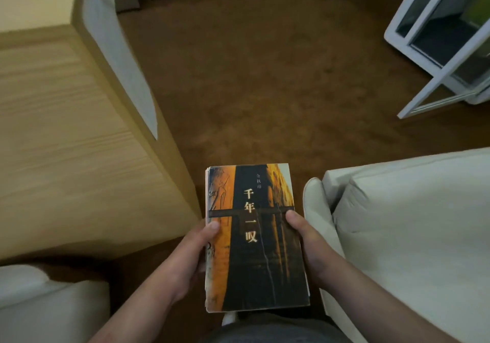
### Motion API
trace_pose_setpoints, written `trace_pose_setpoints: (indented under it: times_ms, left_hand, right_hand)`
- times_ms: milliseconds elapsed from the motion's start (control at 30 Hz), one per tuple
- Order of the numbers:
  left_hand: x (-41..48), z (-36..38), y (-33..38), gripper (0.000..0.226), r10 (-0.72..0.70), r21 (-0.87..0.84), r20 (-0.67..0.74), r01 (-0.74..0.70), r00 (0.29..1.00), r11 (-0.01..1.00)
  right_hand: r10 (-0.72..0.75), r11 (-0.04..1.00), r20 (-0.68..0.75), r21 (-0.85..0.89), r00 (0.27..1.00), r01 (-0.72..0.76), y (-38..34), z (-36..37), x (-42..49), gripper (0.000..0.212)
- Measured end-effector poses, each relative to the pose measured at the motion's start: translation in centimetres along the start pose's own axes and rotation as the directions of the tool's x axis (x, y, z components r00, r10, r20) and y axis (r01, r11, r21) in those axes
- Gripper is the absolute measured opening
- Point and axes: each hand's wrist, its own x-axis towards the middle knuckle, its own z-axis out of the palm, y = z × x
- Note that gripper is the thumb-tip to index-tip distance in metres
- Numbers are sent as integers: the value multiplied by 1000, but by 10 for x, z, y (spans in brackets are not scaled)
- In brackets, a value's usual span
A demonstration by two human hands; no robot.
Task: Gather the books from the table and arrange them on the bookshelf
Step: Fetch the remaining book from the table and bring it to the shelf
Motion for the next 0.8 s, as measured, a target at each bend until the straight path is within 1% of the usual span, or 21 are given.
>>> trace_pose_setpoints:
  times_ms: [67,100,200,267,367,467,533,633,700,733,800]
  left_hand:
    - [40,5,27,73,12,18,6,-12,1000,1000]
    - [61,8,41,73,13,24,-7,-13,1000,1000]
    - [120,20,86,49,59,45,-17,-58,998,997]
    - [156,26,114,46,58,40,-21,-57,998,998]
    - [202,32,156,53,52,-1,-26,-52,998,999]
    - [239,39,189,60,26,-20,4,-26,1000,999]
    - [265,41,210,64,41,-15,27,-41,999,999]
    - [305,41,241,64,47,-24,24,-46,999,999]
    - [336,37,263,71,51,-25,32,-50,998,998]
    - [352,33,275,74,49,-18,37,-48,998,999]
    - [386,24,298,69,51,-24,29,-50,998,998]
  right_hand:
    - [-18,1000,-12,9,1000,18,-28,-12,31,47]
    - [-26,1000,-19,13,999,27,-43,-18,47,46]
    - [-42,999,-30,-5,999,41,-92,-35,99,46]
    - [-35,999,-43,-25,998,34,-123,-44,130,47]
    - [-33,997,-52,-71,998,29,-168,-55,172,49]
    - [-24,994,-41,-105,999,20,-207,-62,204,51]
    - [-25,991,-39,-131,999,20,-232,-67,226,52]
    - [-32,988,-56,-153,998,23,-264,-72,263,52]
    - [-29,985,-62,-171,998,18,-286,-74,293,54]
    - [-33,984,-67,-174,997,21,-297,-74,310,51]
    - [-41,983,-67,-179,997,29,-321,-72,345,43]
